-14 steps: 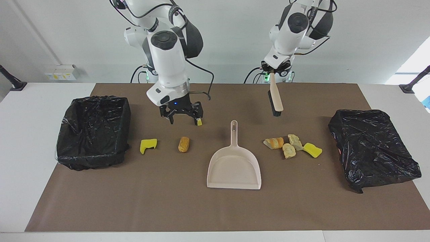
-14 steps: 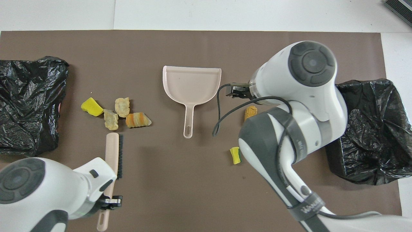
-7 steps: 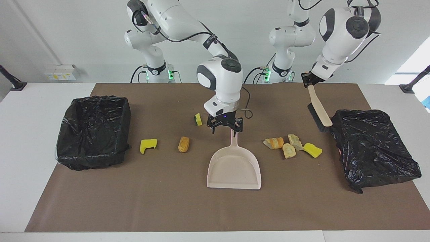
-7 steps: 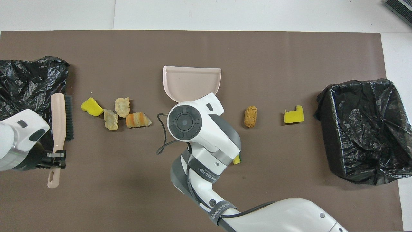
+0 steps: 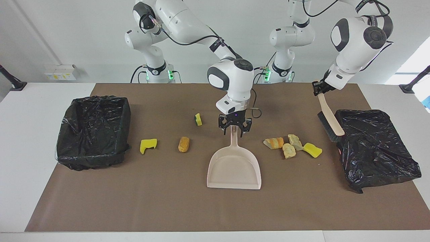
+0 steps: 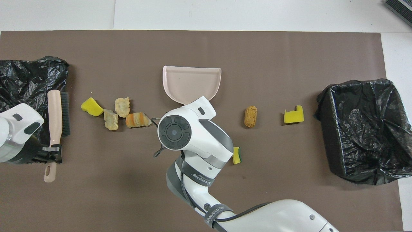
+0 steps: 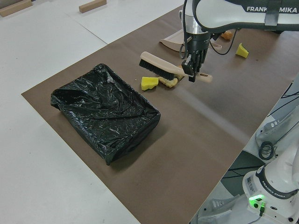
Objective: Sweep and dump trash in bin
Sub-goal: 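Lift the brush with the left gripper while the right gripper grasps the dustpan, then place the dustpan near the trash pile with the right gripper, then sweep the trash pieces toward the dustpan with the left gripper's brush, then draw the brush back away from the dustpan with the left gripper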
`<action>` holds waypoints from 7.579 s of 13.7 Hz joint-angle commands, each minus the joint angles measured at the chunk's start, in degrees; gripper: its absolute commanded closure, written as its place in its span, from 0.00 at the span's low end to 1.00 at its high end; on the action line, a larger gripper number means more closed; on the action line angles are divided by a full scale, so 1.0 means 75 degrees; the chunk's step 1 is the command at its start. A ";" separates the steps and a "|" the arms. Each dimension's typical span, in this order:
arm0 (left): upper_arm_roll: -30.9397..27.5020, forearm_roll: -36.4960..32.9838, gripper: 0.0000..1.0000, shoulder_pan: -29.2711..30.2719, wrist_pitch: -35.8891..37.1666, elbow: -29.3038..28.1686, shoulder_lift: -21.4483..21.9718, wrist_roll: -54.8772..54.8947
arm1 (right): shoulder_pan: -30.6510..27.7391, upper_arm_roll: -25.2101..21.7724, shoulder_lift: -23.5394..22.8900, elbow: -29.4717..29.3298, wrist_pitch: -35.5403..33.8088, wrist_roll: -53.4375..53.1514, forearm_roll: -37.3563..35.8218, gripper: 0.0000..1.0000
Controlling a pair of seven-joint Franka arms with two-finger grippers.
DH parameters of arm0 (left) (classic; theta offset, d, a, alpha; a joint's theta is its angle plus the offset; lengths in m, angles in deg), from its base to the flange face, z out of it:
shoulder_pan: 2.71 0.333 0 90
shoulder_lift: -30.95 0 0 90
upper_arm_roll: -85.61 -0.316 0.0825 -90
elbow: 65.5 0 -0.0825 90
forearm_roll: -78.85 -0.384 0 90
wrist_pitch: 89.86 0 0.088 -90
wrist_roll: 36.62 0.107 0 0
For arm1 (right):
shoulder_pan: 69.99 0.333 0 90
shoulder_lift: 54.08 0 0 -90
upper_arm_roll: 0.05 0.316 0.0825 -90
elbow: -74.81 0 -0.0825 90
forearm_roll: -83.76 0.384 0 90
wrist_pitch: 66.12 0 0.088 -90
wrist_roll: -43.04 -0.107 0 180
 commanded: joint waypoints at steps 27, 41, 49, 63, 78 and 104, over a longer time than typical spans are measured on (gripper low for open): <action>0.0047 -0.0015 1.00 -0.0180 -0.1367 -0.0997 -0.0903 -0.1748 | -0.2064 0.0170 0.1878 0.1010 -0.2191 1.3704 0.1664 1.00; 0.0070 0.0020 1.00 -0.1293 -0.2412 -0.1360 -0.0927 -0.1326 | -0.1842 0.0170 0.1421 0.1433 -0.1369 1.5540 0.1652 1.00; 0.0071 0.1085 1.00 -0.2735 -0.2424 -0.1267 -0.0915 -0.2228 | -0.1878 0.0170 0.1421 0.1433 -0.1358 1.5517 0.1652 1.00; -0.0011 0.1850 1.00 -0.3701 -0.1268 -0.0226 -0.0727 -0.3573 | -0.1854 0.0170 0.1445 0.1527 -0.1299 1.5529 0.1558 1.00; 0.0047 0.1836 1.00 -0.4130 -0.3584 -0.1748 -0.1314 -0.3565 | -0.1819 0.0170 0.1503 0.1749 -0.0913 1.5868 0.1570 1.00; -0.0164 0.1826 1.00 -0.2974 -0.1649 -0.0388 -0.0563 -0.1305 | -0.1819 0.0170 0.1515 0.1749 -0.0924 1.5693 0.1617 1.00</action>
